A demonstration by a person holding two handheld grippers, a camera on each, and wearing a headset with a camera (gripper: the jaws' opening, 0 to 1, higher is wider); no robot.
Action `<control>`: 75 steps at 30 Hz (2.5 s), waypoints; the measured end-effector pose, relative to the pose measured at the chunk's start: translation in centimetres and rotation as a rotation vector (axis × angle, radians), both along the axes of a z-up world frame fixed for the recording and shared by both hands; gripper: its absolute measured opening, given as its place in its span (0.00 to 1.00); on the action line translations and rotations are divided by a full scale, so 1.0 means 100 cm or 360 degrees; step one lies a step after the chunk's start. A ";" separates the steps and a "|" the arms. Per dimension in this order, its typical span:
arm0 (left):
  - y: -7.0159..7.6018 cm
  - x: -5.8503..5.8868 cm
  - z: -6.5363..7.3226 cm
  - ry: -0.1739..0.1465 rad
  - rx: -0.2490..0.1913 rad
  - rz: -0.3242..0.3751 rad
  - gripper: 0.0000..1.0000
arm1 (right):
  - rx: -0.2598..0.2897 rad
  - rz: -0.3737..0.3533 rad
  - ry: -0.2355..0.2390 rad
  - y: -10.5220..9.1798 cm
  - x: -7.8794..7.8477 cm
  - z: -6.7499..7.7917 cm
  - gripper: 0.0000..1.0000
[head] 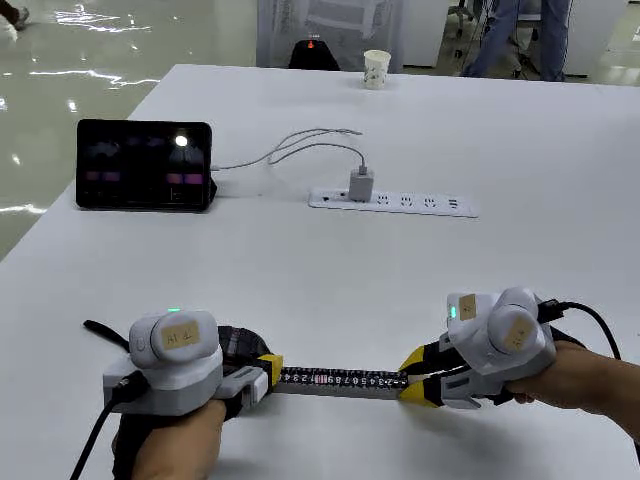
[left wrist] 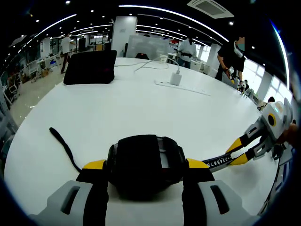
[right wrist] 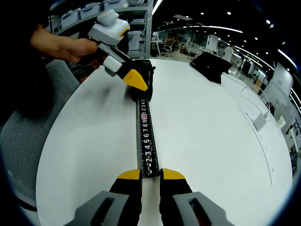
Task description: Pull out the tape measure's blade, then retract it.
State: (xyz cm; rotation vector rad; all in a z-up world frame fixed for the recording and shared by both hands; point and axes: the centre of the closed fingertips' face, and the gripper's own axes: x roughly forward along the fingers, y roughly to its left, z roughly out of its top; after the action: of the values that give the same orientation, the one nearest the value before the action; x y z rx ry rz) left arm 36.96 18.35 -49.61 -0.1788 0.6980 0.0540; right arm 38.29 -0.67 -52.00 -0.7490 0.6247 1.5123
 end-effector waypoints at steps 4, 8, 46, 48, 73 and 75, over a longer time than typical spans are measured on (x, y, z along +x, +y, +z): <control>0.000 0.000 0.000 0.0001 0.0000 0.0000 0.58 | 0.0002 0.0000 0.0002 0.003 0.000 0.000 0.10; 0.000 0.000 0.000 0.0000 -0.0001 0.0001 0.58 | 0.0005 0.0003 0.0004 0.005 -0.001 0.000 0.10; 0.000 0.000 0.000 0.0003 -0.0016 0.0006 0.59 | 0.0039 0.0015 0.0018 0.030 -0.006 0.001 0.10; 0.000 0.000 0.000 0.0002 -0.0016 0.0005 0.59 | 0.0039 0.0017 0.0018 0.032 -0.005 0.000 0.10; 0.001 0.000 0.001 0.0001 -0.0024 0.0008 0.59 | 0.0063 0.0023 0.0029 0.050 -0.008 0.000 0.10; 0.001 0.000 0.001 0.0001 -0.0025 0.0010 0.59 | 0.0065 0.0024 0.0029 0.051 -0.008 0.000 0.10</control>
State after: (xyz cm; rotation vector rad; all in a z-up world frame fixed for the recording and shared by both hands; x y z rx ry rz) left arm 36.92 18.43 -49.51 -0.1959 0.6986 0.0545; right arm 37.45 4.48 -52.00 -0.7107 0.6014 1.5429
